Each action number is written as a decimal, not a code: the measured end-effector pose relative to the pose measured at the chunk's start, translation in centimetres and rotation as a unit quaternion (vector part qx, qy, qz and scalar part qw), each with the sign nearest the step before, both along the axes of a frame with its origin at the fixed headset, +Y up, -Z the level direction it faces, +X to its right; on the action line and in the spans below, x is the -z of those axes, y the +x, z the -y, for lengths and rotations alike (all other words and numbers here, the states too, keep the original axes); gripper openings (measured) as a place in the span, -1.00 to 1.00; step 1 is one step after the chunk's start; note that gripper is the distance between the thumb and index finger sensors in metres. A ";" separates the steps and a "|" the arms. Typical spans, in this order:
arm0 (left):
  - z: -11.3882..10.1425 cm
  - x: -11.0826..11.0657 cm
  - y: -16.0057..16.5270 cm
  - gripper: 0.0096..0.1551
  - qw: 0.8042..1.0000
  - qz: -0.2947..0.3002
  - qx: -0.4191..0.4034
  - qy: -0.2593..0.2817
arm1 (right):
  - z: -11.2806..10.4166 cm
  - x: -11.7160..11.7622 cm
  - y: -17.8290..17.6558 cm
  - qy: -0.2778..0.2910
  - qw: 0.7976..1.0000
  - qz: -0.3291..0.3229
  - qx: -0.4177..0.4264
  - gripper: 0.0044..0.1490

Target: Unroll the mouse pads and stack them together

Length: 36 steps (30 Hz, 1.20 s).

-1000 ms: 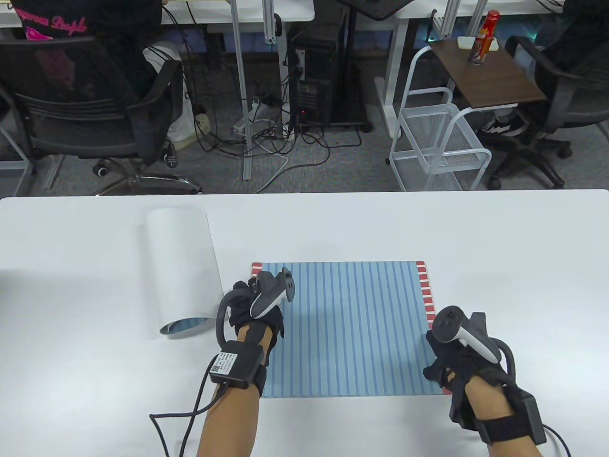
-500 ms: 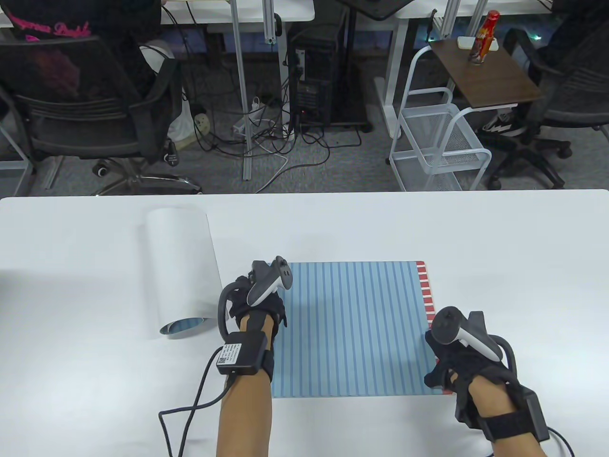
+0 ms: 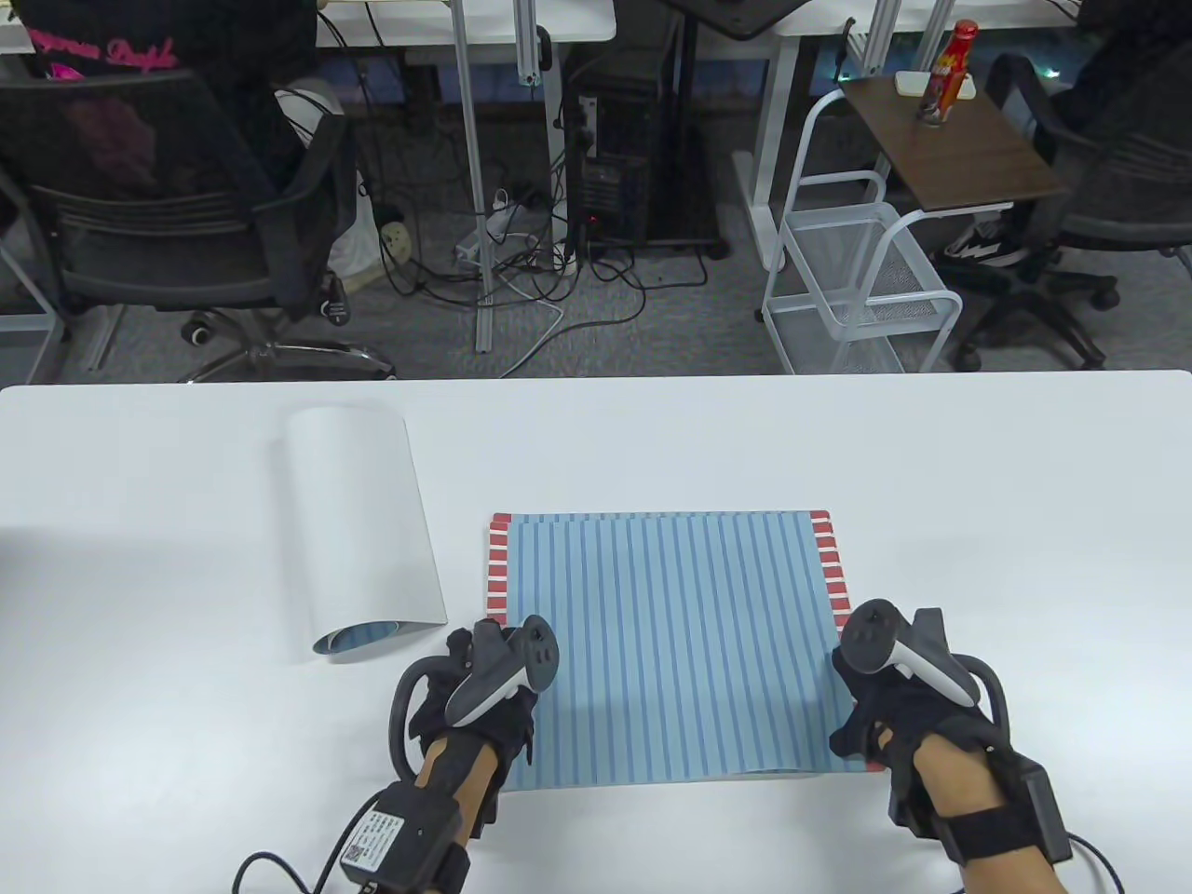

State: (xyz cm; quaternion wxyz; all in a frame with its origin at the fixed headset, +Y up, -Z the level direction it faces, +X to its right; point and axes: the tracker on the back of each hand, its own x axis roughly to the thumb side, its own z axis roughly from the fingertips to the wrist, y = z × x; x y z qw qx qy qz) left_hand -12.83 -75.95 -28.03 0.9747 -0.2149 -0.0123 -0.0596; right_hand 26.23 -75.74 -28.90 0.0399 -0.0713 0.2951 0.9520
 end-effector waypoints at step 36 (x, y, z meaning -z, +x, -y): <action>-3.2 -1.5 -2.6 -0.30 0.982 -0.011 -0.082 0.169 | -1.6 -0.9 0.5 0.079 0.995 -0.001 0.061 0.05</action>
